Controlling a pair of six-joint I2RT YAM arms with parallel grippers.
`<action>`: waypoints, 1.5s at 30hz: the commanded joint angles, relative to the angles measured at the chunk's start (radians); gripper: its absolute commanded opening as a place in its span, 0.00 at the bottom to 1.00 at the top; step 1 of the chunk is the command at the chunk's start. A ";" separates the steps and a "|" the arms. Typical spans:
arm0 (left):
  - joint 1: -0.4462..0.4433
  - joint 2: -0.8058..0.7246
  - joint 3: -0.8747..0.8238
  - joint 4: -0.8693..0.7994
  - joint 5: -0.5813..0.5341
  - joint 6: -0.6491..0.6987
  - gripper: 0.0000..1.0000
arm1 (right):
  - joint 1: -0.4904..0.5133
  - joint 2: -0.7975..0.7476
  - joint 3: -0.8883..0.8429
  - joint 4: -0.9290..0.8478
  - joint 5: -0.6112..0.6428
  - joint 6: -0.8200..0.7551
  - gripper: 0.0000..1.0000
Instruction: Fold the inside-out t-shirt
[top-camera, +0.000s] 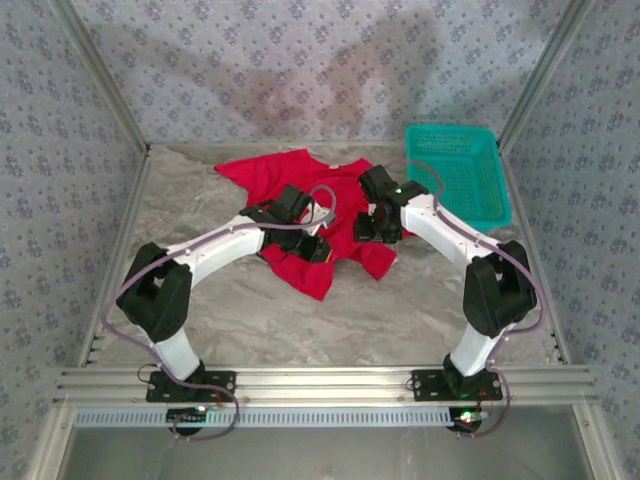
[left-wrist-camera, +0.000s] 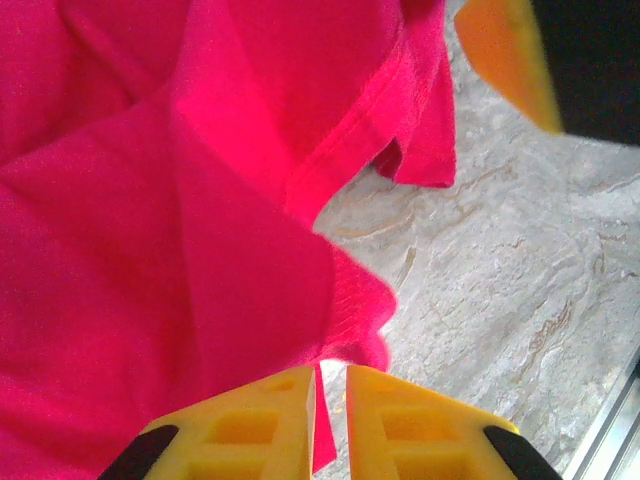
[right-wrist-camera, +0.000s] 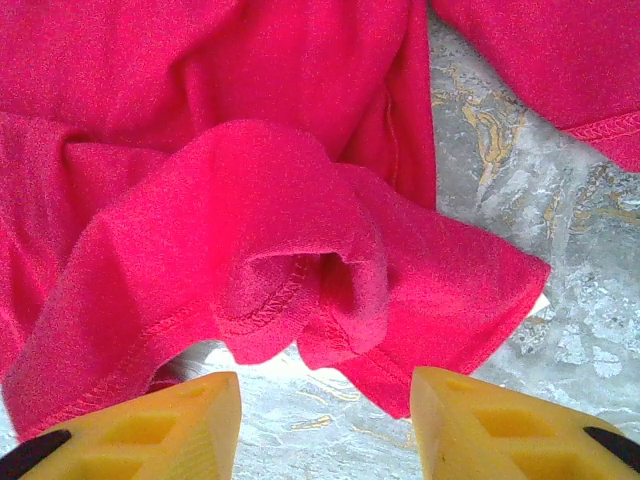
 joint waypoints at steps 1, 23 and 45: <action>0.003 0.005 -0.015 0.002 0.033 -0.012 0.14 | 0.006 0.018 0.008 -0.002 -0.013 0.015 0.49; -0.269 -0.266 -0.316 0.220 -0.739 -0.306 0.46 | -0.011 -0.074 -0.148 0.068 -0.074 0.033 0.49; -0.337 0.051 -0.162 0.158 -0.666 -0.395 0.50 | -0.012 -0.080 -0.154 0.061 -0.076 0.030 0.49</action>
